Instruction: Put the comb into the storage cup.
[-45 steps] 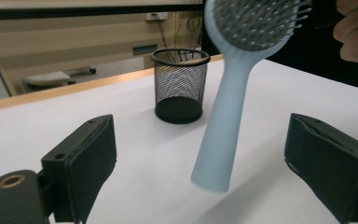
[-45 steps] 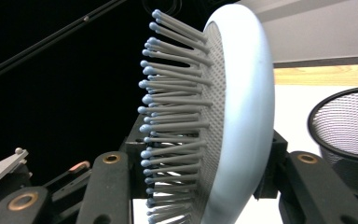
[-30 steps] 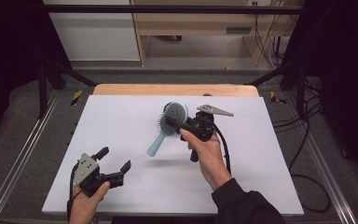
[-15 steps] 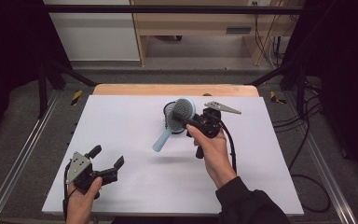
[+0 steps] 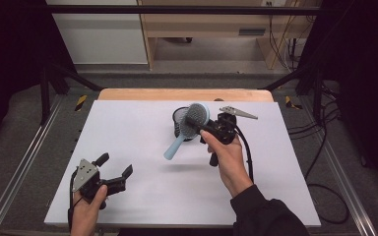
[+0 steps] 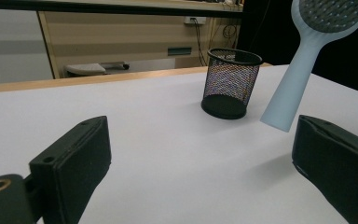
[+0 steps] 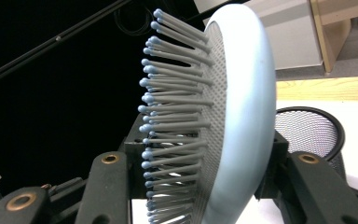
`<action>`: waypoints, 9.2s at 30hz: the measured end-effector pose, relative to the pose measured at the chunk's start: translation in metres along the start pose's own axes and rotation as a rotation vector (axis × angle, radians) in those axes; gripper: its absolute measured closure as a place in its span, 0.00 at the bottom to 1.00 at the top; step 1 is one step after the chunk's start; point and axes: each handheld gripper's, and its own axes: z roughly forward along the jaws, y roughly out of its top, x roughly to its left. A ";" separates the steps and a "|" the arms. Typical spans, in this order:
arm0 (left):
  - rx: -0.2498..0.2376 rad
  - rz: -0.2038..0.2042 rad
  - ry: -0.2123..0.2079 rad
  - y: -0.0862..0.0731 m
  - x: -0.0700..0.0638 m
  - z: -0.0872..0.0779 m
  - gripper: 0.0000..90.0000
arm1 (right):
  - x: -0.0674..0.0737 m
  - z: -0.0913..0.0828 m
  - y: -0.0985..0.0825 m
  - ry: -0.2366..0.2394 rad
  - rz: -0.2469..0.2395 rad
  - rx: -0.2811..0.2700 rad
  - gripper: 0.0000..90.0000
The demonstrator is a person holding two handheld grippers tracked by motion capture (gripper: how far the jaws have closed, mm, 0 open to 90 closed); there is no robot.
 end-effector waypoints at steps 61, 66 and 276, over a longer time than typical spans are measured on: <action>0.033 0.006 -0.007 -0.005 0.001 0.004 0.05 | 0.003 -0.026 0.024 -0.025 -0.024 -0.058 0.57; 0.036 0.012 0.000 -0.005 0.002 0.004 0.04 | -0.002 -0.026 0.024 -0.034 -0.007 -0.063 0.57; 0.018 0.095 -0.028 -0.002 -0.005 0.004 0.04 | -0.056 0.056 0.048 -0.295 -0.074 -0.071 0.56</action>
